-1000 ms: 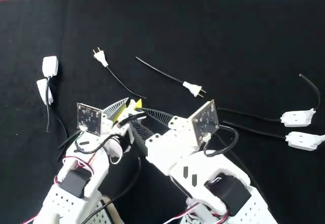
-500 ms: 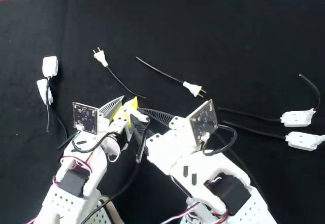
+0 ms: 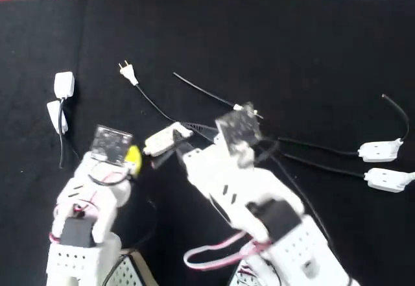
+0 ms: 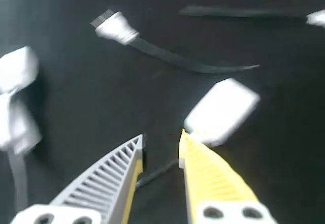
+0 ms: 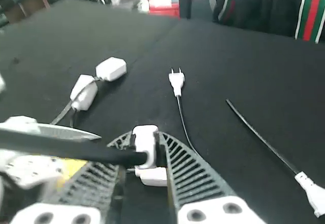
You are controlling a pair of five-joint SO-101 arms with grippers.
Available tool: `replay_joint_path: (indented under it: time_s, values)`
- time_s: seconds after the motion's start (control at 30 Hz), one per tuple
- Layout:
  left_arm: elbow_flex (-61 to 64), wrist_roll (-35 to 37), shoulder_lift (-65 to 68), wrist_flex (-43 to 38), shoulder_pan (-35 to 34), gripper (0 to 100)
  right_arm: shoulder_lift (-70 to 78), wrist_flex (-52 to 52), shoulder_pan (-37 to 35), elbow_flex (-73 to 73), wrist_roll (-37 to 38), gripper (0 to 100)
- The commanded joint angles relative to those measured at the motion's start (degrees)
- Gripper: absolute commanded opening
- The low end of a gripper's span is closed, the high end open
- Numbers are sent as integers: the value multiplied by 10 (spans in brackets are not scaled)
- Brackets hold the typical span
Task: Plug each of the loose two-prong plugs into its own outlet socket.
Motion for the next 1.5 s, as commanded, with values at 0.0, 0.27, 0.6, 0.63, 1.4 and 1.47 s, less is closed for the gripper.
replay_joint_path:
  time_s: [0.0,0.27,0.6,0.63,1.4,1.47]
  values:
    - [-25,-17,-4,30,-133,123,154,-55,8,-60,8,12]
    - [46,-17,-4,34,-247,123,392,-85,32,-151,24,12]
    - [57,-17,-4,34,-262,123,618,-84,48,-278,21,12]
    - [59,-17,-4,34,-262,123,622,-84,48,-281,21,12]
    - [68,-17,-4,32,-262,123,629,-142,19,-247,-30,12]
    - [68,-17,-4,32,-262,123,629,-142,19,-247,-30,12]
